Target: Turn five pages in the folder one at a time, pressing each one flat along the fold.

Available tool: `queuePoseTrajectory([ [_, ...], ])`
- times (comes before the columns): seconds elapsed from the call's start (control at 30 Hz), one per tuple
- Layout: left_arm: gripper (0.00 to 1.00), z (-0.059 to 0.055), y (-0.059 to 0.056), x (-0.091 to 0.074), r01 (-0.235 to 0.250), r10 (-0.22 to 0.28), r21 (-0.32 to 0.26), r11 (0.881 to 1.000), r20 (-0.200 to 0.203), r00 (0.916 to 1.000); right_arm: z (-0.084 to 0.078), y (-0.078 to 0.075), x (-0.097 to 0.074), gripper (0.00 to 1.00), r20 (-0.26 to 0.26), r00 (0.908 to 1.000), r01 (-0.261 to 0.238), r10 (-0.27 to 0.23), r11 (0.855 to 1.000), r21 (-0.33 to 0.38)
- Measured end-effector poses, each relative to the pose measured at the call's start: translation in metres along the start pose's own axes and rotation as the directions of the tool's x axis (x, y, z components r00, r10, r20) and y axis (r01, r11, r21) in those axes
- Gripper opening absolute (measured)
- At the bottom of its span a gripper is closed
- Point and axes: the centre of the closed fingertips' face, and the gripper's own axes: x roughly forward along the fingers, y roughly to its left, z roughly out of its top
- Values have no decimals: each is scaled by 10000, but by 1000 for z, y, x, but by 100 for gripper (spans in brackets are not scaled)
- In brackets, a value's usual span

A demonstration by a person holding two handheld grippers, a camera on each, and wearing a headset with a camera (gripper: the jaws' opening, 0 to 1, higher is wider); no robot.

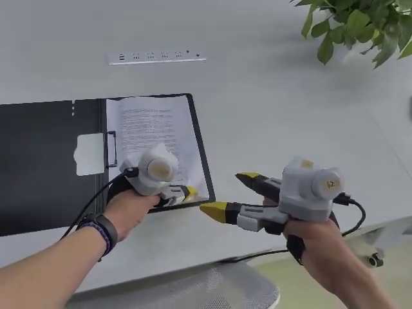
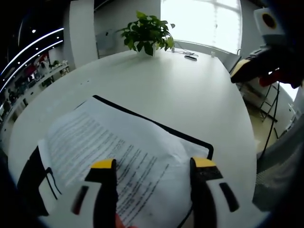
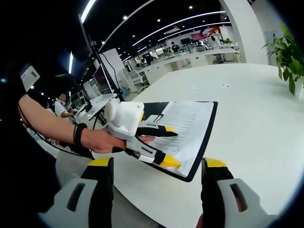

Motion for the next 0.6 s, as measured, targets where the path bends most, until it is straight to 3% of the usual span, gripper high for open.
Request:
queuePoseTrajectory([
  [0.2, 60, 1, 1, 0, -1, 1, -119, 9999, 2, 10000, 1, 0, 1, 75, 14, 10000, -79, 79, 10000, 12],
  [0.3, 65, 5, -2, -1, 220, -209, -822, 9964, 144, 9997, 2, -1, 1, 74, 44, 10000, -84, 83, 10000, 29],
  [0.37, 71, 7, -8, -2, 436, -417, -999, 9940, 210, 9989, 2, -1, 1, 74, 56, 9999, -95, 94, 9999, 41],
  [0.53, 81, 6, -19, 1, 586, -564, -929, 9939, 259, 9981, 1, -2, 1, 74, 45, 9999, -107, 106, 9999, 56],
  [0.6, 80, 5, -17, 3, 345, -336, -673, 9971, 136, 9993, 1, -2, 1, 74, 22, 9999, -103, 103, 9999, 53],
])
